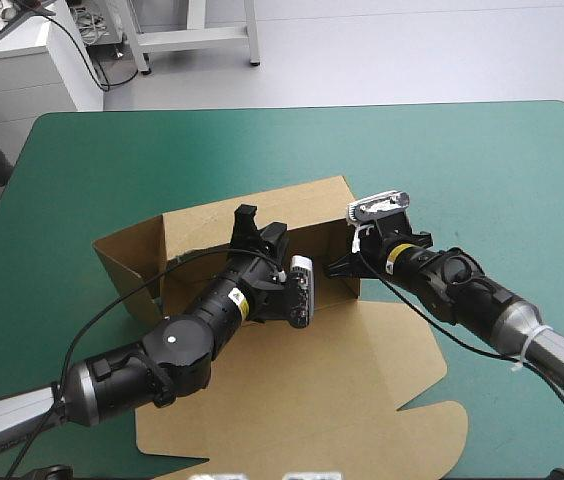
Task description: Fold the box
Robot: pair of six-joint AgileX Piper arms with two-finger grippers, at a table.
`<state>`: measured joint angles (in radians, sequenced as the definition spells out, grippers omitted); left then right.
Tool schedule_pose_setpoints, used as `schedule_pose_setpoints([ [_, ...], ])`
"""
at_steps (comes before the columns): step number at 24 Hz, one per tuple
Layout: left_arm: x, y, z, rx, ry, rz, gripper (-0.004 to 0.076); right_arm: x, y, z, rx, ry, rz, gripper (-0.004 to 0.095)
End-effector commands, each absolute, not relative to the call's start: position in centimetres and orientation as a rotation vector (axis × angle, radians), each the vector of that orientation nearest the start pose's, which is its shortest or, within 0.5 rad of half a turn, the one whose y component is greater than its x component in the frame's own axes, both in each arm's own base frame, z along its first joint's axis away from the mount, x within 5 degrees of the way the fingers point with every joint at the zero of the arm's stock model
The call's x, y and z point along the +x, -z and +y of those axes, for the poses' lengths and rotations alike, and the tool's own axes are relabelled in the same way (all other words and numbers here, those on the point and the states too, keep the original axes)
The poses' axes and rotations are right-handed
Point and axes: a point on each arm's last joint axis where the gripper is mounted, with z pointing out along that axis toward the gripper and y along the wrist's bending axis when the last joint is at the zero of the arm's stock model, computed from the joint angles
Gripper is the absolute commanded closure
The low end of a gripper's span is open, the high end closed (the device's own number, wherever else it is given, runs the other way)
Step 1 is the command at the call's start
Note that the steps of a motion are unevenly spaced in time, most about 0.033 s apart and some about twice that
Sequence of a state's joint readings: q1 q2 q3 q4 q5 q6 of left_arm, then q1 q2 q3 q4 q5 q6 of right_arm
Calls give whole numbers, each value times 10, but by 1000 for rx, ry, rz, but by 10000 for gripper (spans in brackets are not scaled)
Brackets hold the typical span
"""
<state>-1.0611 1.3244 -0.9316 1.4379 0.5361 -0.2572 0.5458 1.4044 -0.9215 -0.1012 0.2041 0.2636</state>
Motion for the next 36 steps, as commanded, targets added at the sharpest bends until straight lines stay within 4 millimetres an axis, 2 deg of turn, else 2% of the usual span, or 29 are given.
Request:
schedule_pose_setpoints([
  [1, 171, -345, -224, 1485, -600, 1132, 426, 269, -295, 163, -350, -444, 2081, 923],
  [4, 165, -347, -223, 1472, -615, 1149, 344, 274, -297, 160, -328, -437, 2082, 923],
  [6, 158, -348, -224, 1451, -600, 1174, 318, 278, -299, 156, -308, -429, 2082, 923],
  [14, 115, -358, -233, 1466, -560, 1102, 317, 291, -308, 136, -227, -380, 2090, 923],
  [19, 91, -363, -237, 1451, -539, 1056, 321, 293, -305, 125, -200, -337, 2142, 923],
  [23, 100, -382, -228, 1291, -662, 1066, 321, 291, -301, 121, -195, -310, 2201, 925],
  [25, 106, -405, -226, 1233, -626, 1103, 321, 291, -302, 120, -194, -296, 2235, 925],
  [26, 111, -424, -224, 1188, -596, 1130, 321, 289, -306, 119, -199, -274, 2280, 925],
  [27, 113, -432, -222, 1173, -577, 1146, 321, 289, -308, 118, -206, -265, 2292, 925],
  [28, 122, -452, -216, 1143, -531, 1193, 321, 290, -318, 118, -230, -242, 2307, 925],
  [31, 150, -489, -189, 1055, -457, 1349, 321, 292, -342, 116, -252, -200, 2309, 927],
  [34, 170, -512, -154, 955, -359, 1545, 321, 290, -364, 111, -263, -117, 2345, 927],
  [36, 180, -520, -131, 871, -308, 1662, 321, 291, -374, 108, -260, -74, 2372, 927],
])
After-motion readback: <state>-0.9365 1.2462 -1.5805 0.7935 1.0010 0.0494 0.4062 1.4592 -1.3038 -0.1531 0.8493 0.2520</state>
